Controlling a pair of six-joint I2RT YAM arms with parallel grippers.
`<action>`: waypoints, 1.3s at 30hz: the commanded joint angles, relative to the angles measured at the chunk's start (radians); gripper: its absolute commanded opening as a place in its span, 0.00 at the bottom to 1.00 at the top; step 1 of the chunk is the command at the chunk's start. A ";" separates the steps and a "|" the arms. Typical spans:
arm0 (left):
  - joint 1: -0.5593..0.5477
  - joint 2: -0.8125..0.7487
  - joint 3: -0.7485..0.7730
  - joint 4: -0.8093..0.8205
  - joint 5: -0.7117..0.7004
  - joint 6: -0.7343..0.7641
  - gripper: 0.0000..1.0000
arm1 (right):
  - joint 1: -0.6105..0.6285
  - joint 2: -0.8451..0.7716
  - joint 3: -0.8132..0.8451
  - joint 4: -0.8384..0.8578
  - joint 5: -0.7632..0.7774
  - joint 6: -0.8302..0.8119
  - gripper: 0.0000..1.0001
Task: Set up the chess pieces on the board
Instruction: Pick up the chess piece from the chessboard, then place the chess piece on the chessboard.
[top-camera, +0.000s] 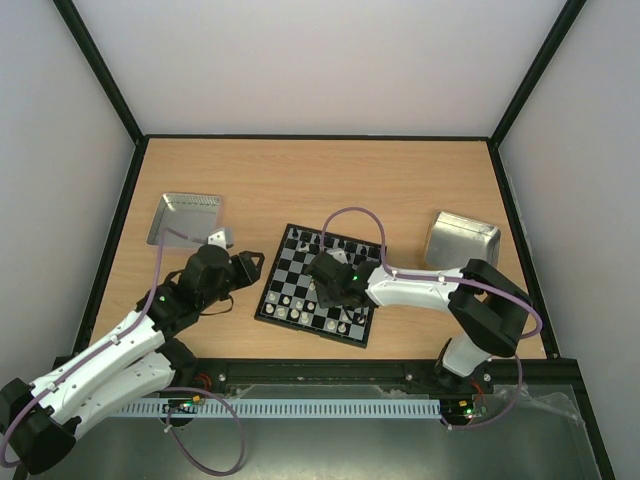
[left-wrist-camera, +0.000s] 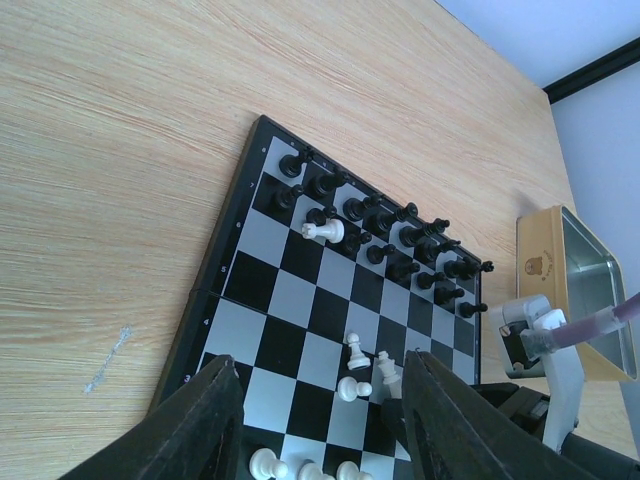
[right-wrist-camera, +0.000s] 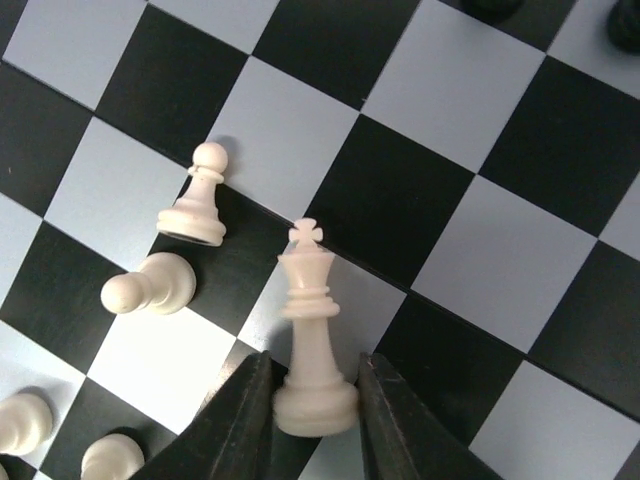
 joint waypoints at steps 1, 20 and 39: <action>0.005 -0.009 -0.006 -0.012 -0.008 -0.003 0.47 | 0.007 0.019 0.020 -0.036 0.031 -0.012 0.18; 0.009 -0.052 0.118 0.182 0.320 0.104 0.84 | 0.008 -0.460 -0.148 0.305 -0.084 -0.252 0.08; 0.011 0.073 0.243 0.390 0.814 -0.117 0.94 | 0.008 -0.797 -0.235 0.538 -0.483 -0.466 0.10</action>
